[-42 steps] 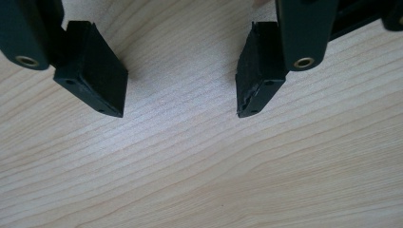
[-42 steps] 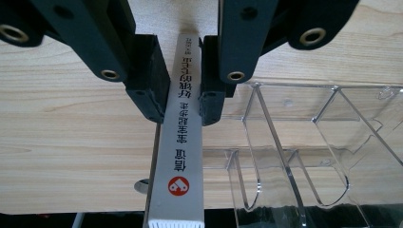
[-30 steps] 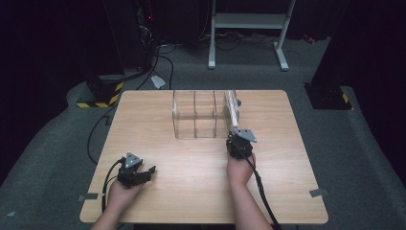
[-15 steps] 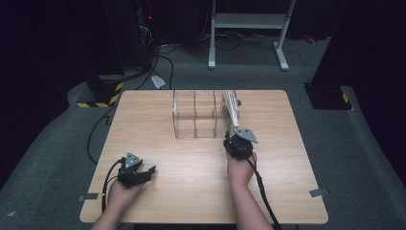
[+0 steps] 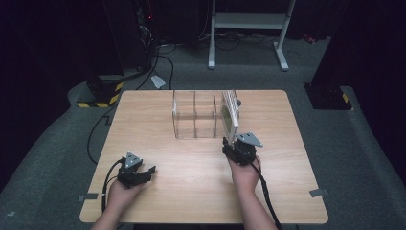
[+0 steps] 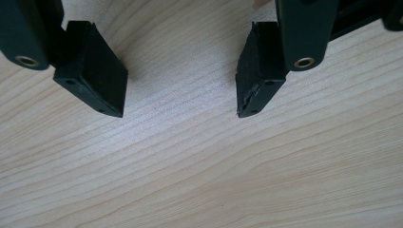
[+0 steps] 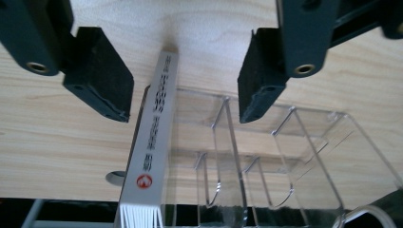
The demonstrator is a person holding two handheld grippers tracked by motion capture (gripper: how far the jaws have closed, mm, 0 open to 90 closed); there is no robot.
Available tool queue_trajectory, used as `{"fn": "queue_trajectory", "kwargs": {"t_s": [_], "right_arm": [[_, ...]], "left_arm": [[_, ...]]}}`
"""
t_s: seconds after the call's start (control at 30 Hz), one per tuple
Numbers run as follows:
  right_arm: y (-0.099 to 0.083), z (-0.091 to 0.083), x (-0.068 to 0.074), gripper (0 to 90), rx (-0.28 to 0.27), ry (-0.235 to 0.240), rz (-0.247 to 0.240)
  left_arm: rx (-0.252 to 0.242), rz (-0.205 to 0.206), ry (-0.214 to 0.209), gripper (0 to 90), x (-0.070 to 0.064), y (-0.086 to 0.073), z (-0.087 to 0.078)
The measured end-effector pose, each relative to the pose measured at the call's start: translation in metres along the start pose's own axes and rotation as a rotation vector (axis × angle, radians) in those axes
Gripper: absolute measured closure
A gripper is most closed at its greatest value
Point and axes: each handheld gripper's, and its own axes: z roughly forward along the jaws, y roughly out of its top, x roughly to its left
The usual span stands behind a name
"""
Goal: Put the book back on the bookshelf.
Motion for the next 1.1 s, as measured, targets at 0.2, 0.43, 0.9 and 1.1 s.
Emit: {"fn": "queue_trajectory", "kwargs": {"t_s": [0.2, 0.43, 0.9, 1.1], "right_arm": [[-0.012, -0.015, -0.011, 29.5, 0.019, 0.059, 0.000], [-0.031, -0.039, -0.038, 24.2, 0.057, 0.035, -0.036], [-0.081, -0.061, -0.104, 14.0, 0.298, 0.004, -0.100], [-0.081, -0.059, -0.098, 13.9, 0.296, -0.010, -0.092]], "left_arm": [[-0.001, 0.000, -0.003, 34.5, 0.000, 0.000, 0.000], [0.003, -0.002, -0.005, 32.4, -0.001, -0.001, -0.001], [0.009, -0.005, 0.004, 26.2, -0.003, -0.003, -0.002], [0.013, -0.026, 0.024, 24.0, -0.005, -0.005, -0.004]]}}
